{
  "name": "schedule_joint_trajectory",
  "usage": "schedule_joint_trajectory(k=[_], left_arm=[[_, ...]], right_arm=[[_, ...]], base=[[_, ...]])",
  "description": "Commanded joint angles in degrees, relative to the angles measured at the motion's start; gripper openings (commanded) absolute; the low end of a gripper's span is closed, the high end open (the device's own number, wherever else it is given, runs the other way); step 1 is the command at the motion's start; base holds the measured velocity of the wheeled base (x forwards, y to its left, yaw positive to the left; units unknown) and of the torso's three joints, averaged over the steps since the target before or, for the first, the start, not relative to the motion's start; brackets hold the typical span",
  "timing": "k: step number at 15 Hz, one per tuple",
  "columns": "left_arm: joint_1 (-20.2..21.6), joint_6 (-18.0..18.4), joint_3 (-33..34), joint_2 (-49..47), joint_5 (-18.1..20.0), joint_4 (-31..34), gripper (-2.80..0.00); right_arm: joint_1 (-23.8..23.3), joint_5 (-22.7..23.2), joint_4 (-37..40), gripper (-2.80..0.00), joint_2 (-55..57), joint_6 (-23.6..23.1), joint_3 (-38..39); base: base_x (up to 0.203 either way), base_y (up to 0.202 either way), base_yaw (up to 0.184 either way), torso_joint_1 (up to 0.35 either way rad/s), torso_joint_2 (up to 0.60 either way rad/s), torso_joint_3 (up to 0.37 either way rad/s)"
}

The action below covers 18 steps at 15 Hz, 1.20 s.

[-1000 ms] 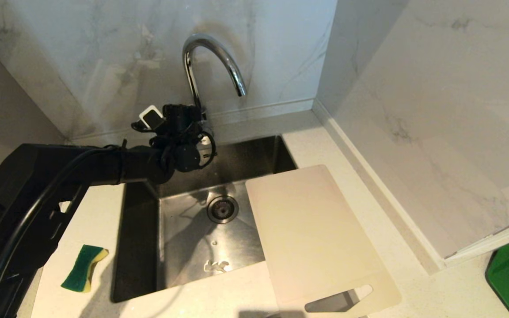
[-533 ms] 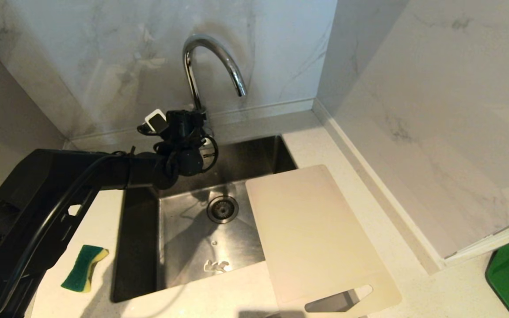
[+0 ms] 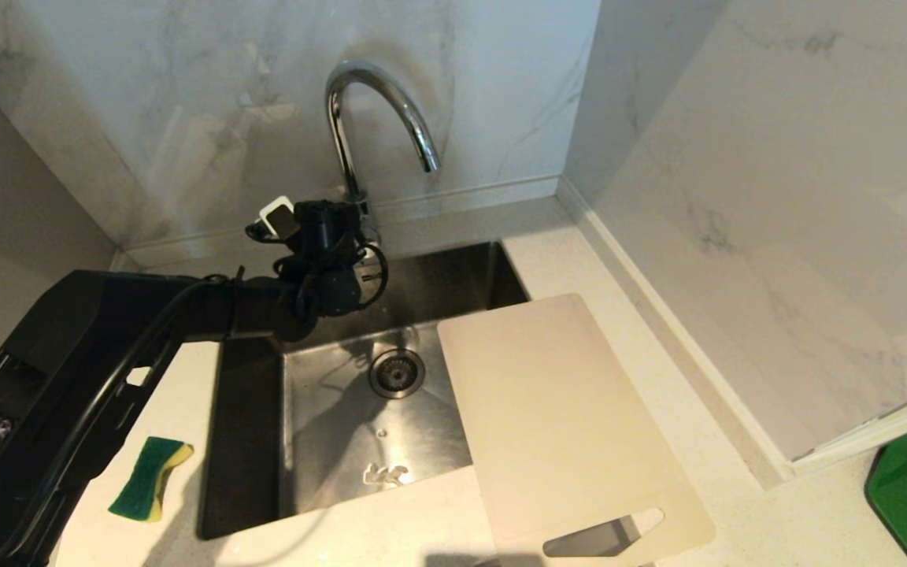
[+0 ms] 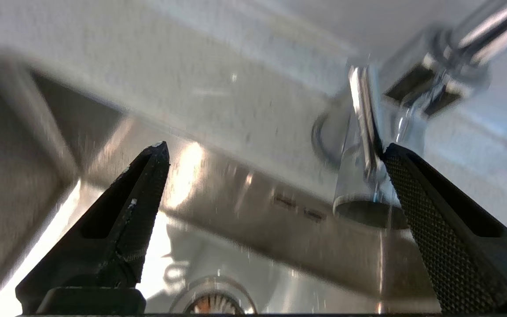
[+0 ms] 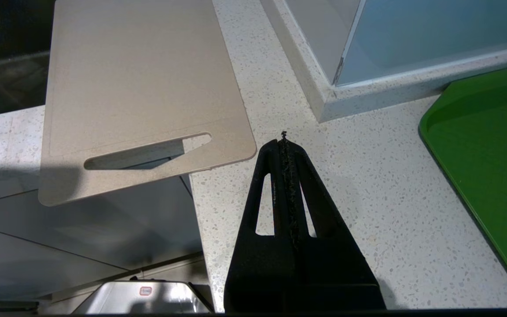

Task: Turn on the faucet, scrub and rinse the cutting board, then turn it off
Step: Turn on the tap

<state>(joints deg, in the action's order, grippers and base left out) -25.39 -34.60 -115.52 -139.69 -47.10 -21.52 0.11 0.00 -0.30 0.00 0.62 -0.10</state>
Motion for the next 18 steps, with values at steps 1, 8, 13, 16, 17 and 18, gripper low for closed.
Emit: schedule_joint_trajectory(k=[1, 8, 13, 16, 17, 18], left_arm=[[0.2, 0.4, 0.0, -0.2, -0.4, -0.5, 0.00], [0.3, 0.0, 0.0, 0.5, 0.4, -0.2, 0.00], [0.3, -1.1, 0.1, 0.2, 0.6, 1.3, 0.00], [0.3, -6.0, 0.1, 1.2, 2.6, 6.8, 0.00], [0.3, -7.9, 0.1, 1.6, 3.1, 9.0, 0.00], [0.4, -9.7, 0.2, 2.1, 3.5, 10.9, 0.00]], right_arm=[[0.0, 0.0, 0.0, -2.80, 0.0, 0.0, 0.0], [0.0, 0.0, 0.0, -2.80, 0.0, 0.0, 0.0], [0.0, 0.0, 0.0, -2.80, 0.0, 0.0, 0.0], [0.0, 0.0, 0.0, -2.80, 0.0, 0.0, 0.0], [0.0, -0.1, 0.0, -2.80, 0.0, 0.0, 0.0], [0.0, 0.0, 0.0, -2.80, 0.0, 0.0, 0.0]], base=[[0.000, 0.000, 0.000, 0.000, 0.00, 0.000], [0.000, 0.000, 0.000, 0.000, 0.00, 0.000], [0.000, 0.000, 0.000, 0.000, 0.00, 0.000], [0.000, 0.000, 0.000, 0.000, 0.00, 0.000], [0.000, 0.000, 0.000, 0.000, 0.00, 0.000], [0.000, 0.000, 0.000, 0.000, 0.00, 0.000]])
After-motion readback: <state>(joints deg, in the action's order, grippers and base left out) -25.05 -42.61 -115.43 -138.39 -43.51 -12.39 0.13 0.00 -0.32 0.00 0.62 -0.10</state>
